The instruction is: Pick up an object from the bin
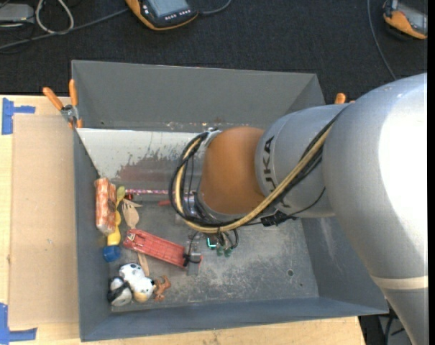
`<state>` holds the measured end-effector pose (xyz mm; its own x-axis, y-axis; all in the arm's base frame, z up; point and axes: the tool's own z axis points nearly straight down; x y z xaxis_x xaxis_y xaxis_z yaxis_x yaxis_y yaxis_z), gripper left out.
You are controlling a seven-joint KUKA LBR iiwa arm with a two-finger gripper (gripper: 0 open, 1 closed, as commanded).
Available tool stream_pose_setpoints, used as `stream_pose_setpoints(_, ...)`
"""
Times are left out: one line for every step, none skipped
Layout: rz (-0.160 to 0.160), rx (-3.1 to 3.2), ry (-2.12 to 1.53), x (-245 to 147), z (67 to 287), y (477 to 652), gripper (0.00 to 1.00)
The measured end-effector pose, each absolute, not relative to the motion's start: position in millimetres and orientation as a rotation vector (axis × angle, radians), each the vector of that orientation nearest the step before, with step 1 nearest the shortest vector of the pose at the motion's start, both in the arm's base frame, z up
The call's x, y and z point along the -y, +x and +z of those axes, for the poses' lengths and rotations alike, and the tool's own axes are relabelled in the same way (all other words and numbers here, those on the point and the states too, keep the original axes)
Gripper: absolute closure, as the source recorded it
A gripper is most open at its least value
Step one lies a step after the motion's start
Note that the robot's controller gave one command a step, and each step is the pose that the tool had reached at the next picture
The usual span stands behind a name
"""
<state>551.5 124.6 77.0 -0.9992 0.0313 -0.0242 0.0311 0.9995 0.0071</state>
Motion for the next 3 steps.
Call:
stream_pose_setpoints(0.021, -3.116, 0.064, -141, 76, 547.4, 0.0)
stream_pose_setpoints(0.024, -3.112, 0.044, -152, 75, 521.8, 0.0)
stream_pose_setpoints(0.02, -3.118, 0.04, -153, 70, 516.5, 0.0)
